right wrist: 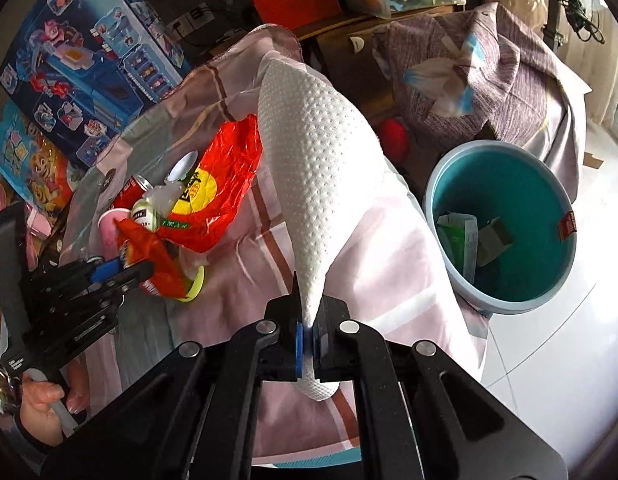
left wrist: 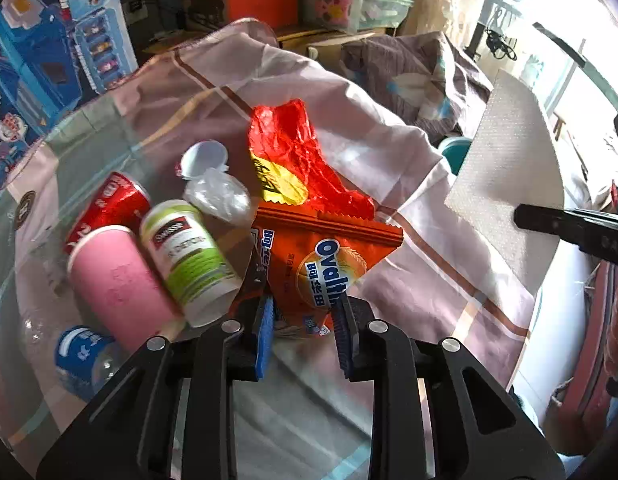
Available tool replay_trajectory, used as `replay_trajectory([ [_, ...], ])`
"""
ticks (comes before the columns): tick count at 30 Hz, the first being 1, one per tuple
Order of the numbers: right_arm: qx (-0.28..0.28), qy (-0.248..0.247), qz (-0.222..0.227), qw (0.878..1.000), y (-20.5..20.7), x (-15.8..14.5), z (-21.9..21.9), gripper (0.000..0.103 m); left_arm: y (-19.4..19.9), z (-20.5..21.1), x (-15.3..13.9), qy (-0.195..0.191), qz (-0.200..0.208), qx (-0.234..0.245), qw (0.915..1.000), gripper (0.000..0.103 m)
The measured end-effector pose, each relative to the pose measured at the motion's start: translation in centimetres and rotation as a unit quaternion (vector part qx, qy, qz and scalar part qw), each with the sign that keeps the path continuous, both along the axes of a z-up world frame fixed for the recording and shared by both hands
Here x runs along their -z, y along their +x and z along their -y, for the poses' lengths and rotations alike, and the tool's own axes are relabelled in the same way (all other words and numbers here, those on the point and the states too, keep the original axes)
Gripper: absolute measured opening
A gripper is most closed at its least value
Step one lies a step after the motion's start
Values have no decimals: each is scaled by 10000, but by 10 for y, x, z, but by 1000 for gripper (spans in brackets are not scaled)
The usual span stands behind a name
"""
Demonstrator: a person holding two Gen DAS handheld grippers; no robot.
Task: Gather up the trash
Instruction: 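Carry the paper towel and wrapper to the teal bucket and release both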
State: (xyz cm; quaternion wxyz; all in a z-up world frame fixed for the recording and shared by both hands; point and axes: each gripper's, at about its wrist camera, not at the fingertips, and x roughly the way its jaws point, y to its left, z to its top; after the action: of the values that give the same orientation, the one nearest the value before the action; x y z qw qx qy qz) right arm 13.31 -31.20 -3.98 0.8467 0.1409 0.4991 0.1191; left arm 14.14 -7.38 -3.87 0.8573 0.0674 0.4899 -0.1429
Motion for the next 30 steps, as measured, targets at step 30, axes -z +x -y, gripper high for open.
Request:
replay_trajectory([
  [30,1668,-12,-624,9840,28,48,215,6,71,252,4,-783,-682,1956,9752,26],
])
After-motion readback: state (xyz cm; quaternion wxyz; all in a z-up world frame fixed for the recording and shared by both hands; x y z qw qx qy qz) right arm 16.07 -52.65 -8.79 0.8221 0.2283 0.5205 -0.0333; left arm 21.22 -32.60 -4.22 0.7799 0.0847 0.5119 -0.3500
